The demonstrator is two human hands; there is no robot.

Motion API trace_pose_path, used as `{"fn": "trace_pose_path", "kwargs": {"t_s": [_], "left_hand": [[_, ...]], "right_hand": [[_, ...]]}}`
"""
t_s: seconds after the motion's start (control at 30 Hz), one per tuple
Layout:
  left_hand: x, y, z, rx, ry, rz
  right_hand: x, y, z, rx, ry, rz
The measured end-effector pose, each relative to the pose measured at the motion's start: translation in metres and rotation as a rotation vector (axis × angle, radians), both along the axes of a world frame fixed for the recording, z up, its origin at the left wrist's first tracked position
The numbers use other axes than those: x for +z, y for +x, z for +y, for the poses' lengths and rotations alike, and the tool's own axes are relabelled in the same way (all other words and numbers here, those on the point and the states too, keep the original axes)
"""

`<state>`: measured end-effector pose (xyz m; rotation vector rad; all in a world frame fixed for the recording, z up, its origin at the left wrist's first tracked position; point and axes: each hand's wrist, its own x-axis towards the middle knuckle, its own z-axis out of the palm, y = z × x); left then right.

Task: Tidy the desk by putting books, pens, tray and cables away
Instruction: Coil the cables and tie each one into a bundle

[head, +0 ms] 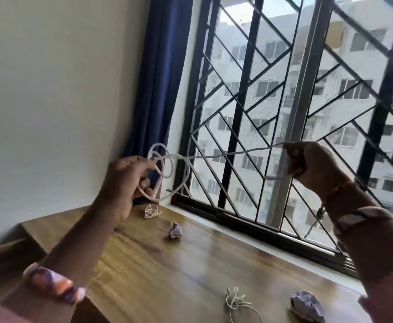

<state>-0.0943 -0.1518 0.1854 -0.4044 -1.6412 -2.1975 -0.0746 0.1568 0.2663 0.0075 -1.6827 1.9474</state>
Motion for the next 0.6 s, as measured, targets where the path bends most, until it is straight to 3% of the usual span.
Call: {"fn": "trace_pose_path", "kwargs": {"t_s": [0.07, 0.13, 0.23, 0.33, 0.4, 0.47, 0.6], "left_hand": [[0.012, 0.01, 0.009, -0.165, 0.232, -0.217], [0.021, 0.021, 0.016, -0.206, 0.27, -0.288], [0.019, 0.044, 0.03, -0.205, 0.125, -0.259], [0.006, 0.077, 0.048, -0.146, -0.138, -0.137], [-0.001, 0.098, 0.057, -0.056, -0.309, -0.016], [-0.005, 0.112, 0.063, -0.018, -0.427, 0.109], [-0.004, 0.144, 0.081, -0.104, -0.666, 0.352]], "right_hand": [[-0.018, 0.018, 0.013, -0.209, 0.253, -0.002], [-0.039, 0.041, 0.025, -0.286, 0.546, -0.068], [-0.069, 0.073, 0.038, -0.14, 0.829, -0.245], [-0.093, 0.106, 0.042, -0.045, 1.065, -0.413], [-0.105, 0.132, 0.032, 0.084, 1.058, -0.484], [-0.108, 0.159, 0.011, 0.185, 0.92, -0.471], [-0.093, 0.201, -0.034, 0.327, 0.54, -0.225]]}}
